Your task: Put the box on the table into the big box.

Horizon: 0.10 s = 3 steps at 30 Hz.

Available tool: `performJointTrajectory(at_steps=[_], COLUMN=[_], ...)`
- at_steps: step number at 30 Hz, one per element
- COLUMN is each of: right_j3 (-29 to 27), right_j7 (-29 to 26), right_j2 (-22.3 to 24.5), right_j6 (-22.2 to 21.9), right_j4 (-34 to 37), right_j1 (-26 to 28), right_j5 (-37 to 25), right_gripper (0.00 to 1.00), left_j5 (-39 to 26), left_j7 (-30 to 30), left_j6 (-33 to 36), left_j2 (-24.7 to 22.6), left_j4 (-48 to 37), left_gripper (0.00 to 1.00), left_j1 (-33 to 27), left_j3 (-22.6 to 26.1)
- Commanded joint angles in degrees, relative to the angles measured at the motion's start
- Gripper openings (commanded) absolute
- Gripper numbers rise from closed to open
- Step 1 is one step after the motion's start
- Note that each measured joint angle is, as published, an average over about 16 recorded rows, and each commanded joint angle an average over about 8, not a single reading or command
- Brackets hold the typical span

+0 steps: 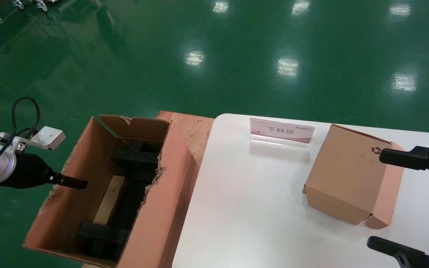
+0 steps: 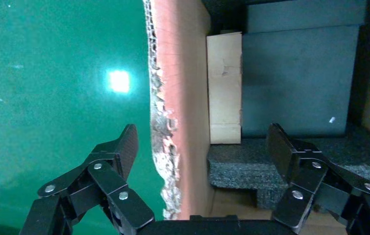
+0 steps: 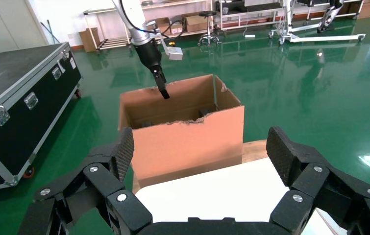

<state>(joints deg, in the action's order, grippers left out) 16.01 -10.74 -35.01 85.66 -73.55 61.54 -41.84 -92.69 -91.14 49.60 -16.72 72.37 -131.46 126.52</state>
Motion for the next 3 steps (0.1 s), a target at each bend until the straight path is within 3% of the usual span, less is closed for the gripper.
performJointTrajectory(at_steps=[1,3], right_j3=[0.00,0.00], right_j7=[0.00,0.00], right_j2=[0.00,0.00], right_j6=[0.00,0.00], right_j4=[0.00,0.00], right_j1=[0.00,0.00], right_j5=[0.00,0.00], right_gripper=[1.00,1.00], left_j5=[0.20,0.30], left_j7=[-0.01,-0.01], left_j6=[0.00,0.02], left_j2=[-0.06,-0.08], left_j4=[0.03,0.04], left_gripper=[1.00,1.00], left_j1=[-0.10,-0.15], left_j3=[-0.37,-0.54])
